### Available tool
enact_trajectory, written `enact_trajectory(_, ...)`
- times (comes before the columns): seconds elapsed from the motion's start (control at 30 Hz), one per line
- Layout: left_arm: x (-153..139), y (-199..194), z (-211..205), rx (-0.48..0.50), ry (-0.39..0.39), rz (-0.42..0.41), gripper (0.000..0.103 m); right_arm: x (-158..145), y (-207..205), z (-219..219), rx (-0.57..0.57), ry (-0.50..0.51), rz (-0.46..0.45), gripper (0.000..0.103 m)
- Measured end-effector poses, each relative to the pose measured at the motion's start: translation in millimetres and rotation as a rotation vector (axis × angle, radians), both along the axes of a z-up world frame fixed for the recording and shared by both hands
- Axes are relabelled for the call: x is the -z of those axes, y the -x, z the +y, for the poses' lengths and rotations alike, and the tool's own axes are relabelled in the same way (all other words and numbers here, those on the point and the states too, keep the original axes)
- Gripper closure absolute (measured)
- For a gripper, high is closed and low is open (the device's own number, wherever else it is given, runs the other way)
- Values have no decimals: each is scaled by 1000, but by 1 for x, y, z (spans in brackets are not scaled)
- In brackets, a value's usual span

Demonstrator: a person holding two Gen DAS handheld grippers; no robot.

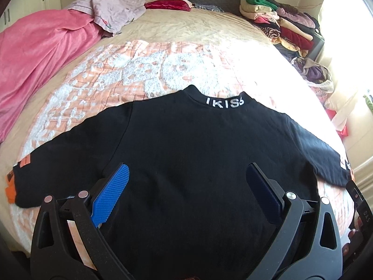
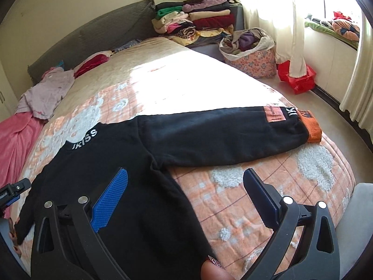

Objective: Fold small clothes
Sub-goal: 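Move the right gripper to the orange sleeve cuff and grasp it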

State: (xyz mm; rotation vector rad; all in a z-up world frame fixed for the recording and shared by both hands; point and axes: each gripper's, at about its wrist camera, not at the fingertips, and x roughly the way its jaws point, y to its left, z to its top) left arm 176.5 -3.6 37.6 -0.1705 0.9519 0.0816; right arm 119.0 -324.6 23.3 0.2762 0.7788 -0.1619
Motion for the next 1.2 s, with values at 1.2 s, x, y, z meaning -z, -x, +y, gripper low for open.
enact_trajectory(1.2,55,-88,42,-20,-1,26,8,99,-63,-174,505,-282,161,4)
